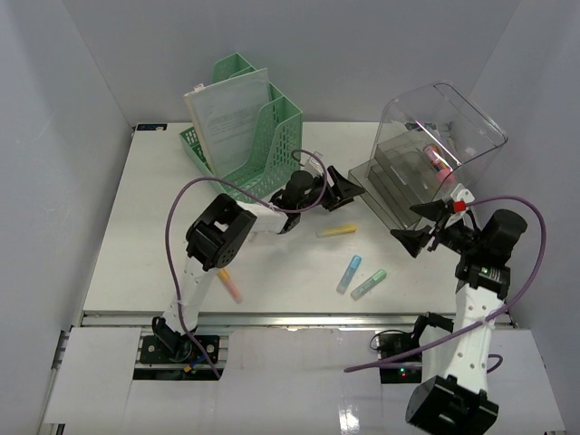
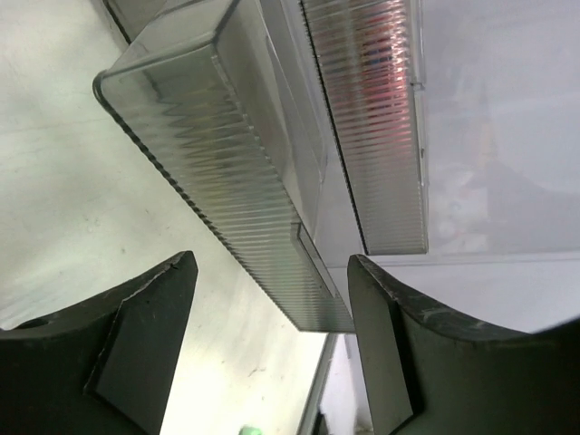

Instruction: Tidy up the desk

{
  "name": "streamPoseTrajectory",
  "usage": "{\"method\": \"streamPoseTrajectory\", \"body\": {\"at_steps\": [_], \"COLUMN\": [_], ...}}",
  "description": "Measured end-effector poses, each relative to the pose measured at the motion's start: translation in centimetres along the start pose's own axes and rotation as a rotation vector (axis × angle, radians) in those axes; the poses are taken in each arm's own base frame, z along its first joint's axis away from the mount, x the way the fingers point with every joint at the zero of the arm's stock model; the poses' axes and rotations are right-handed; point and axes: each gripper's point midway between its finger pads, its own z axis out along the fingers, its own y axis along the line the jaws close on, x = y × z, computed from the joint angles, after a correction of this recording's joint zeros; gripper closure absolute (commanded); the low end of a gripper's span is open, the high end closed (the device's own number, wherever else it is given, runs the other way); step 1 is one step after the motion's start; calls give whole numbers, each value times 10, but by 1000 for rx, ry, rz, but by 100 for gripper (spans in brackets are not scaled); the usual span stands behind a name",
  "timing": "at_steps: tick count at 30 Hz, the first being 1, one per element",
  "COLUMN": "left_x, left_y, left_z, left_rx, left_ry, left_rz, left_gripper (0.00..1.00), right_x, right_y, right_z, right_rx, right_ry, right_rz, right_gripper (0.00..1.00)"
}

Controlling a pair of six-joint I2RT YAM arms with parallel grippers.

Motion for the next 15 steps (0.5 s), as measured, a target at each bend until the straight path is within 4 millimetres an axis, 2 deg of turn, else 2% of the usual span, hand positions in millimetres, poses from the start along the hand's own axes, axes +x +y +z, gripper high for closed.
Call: {"method": "streamPoseTrajectory", "body": {"at_steps": [5,8,11,15], "left_x": [-10,-15,-10,2], "left_y": [-19,-36,-48,-47], "left_z": [-17,-29,-51,-85], "left_rx": [-11,-10,-23,-73], "left_ry": [22,34,56,101], "left_rz": [113,179,242,314], "left_gripper": [21,21,21,21], "right_x": [-9,-9,21,65], "right_y": [-9,-1,25,63], "right_z": [5,10,14,10], "right_rx": [-107,-196,-341,-543], "right_ry": [90,141,230,323], "right_rz": [-68,-183,-263,-361], "right_gripper": [9,9,10,11]}}
